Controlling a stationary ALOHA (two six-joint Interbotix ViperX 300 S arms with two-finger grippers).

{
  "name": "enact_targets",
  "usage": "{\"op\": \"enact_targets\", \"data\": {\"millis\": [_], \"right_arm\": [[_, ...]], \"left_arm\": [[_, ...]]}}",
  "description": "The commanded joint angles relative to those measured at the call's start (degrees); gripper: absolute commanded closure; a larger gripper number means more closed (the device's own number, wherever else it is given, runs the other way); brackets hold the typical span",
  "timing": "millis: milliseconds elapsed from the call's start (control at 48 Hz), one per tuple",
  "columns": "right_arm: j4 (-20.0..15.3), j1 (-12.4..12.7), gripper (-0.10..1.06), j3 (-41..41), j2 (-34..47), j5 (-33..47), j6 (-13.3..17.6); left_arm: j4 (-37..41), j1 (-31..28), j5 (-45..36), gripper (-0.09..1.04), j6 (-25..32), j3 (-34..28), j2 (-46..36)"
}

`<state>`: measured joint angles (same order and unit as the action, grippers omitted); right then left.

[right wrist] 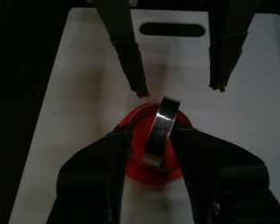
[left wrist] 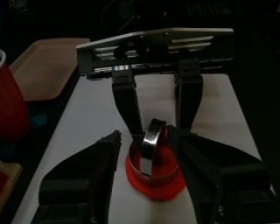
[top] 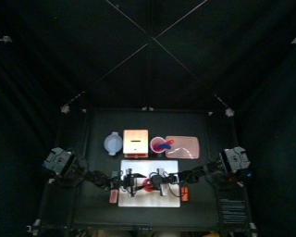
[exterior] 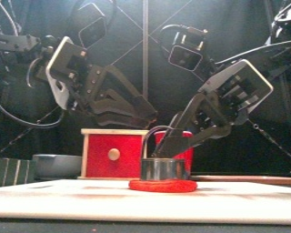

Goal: Get the cutter from the drawer then cut the dough then place the extra dough in the bowl
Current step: Cut the dough

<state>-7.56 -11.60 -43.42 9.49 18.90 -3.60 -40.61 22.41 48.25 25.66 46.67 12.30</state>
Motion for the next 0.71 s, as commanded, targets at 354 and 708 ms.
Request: {"op": "enact_targets", "data": {"millis": [354,708], "right_arm": [[-1.8,4.8,0.19,4.9,-9.7,-18.6,0.9],[-2.4,5.1,0.19,12.6,-9.5,-36.2,1.1]], "left_arm": [[-3.1,1.0,0.8,0.18,-0.2,2.3,1.5],[-3.0,0.5,0.9,0.34,-0.2,-0.7,5.6]]}}
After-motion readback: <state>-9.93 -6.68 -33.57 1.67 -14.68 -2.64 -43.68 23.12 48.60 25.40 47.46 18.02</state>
